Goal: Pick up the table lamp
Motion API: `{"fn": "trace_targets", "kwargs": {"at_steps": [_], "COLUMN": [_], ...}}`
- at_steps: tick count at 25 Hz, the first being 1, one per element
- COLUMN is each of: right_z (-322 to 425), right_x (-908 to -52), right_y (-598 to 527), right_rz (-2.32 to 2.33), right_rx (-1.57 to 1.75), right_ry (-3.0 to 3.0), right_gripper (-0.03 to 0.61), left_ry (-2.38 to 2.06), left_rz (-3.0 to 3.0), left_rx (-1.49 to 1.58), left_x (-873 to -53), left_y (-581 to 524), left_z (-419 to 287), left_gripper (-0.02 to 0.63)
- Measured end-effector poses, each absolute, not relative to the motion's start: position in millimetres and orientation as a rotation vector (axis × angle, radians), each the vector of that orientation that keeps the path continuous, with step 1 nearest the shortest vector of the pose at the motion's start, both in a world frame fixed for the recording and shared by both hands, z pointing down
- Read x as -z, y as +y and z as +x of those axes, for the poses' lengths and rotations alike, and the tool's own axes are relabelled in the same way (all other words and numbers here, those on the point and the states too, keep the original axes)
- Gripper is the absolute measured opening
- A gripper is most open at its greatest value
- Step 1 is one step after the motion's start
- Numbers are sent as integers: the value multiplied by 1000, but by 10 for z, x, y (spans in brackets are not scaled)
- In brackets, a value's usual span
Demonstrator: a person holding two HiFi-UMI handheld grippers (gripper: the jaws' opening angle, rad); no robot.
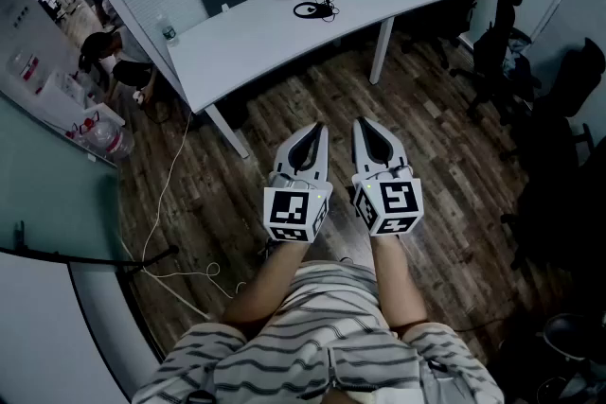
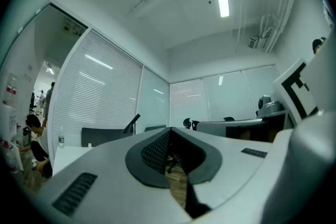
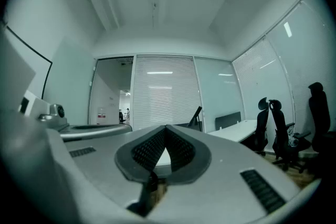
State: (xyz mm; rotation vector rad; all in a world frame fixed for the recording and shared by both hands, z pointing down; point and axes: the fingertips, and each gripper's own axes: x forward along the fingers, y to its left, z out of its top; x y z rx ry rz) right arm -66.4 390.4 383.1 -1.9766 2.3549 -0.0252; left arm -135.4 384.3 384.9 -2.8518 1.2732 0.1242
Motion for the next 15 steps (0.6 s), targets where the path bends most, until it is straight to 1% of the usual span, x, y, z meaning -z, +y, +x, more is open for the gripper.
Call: {"fn": "trace_targets", "kwargs": {"at_steps": [10,15], "right_z": [-579,-431], "right_x": [-3905,-3891], "right_y": [3965,4036], "right_rz": [-1977,-1959], "right_rx": [40,11], "right_ry": [2393,2412], "right_gripper": [12,12], "left_ry": [1262,1273], "left_rz": [-2869,-2870], "left_rx": [-108,-101], "left_x": [-3875,-3937], "left_y": [3949,4010], "left_z": [-1191,-999], "left_gripper": [8,8]}}
